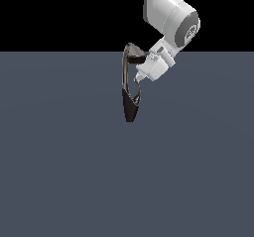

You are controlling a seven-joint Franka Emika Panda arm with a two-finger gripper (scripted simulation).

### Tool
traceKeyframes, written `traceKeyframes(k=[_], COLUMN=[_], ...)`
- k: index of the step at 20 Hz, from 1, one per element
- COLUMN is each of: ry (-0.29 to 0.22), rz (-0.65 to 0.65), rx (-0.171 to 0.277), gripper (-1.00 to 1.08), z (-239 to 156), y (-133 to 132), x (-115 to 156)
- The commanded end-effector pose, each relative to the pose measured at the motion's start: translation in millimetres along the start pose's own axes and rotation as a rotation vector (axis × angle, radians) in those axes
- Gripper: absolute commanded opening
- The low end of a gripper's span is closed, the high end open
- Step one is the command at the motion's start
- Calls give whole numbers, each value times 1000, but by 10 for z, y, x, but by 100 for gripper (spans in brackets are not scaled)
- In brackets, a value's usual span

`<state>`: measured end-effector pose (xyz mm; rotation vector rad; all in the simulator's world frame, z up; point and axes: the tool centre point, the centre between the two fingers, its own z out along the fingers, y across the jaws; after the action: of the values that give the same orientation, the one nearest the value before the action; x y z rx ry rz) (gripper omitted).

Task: Turn on the faucet by rotating a designated handle.

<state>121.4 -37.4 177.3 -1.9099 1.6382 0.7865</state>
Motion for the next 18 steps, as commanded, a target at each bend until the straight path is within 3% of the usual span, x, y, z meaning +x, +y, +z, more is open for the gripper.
traceKeyframes(k=[1, 18], ry=[-1, -1], rz=[3, 3], rx=[2, 1], gripper=[-100, -100], z=[4, 5], y=[-8, 289], x=[6, -97])
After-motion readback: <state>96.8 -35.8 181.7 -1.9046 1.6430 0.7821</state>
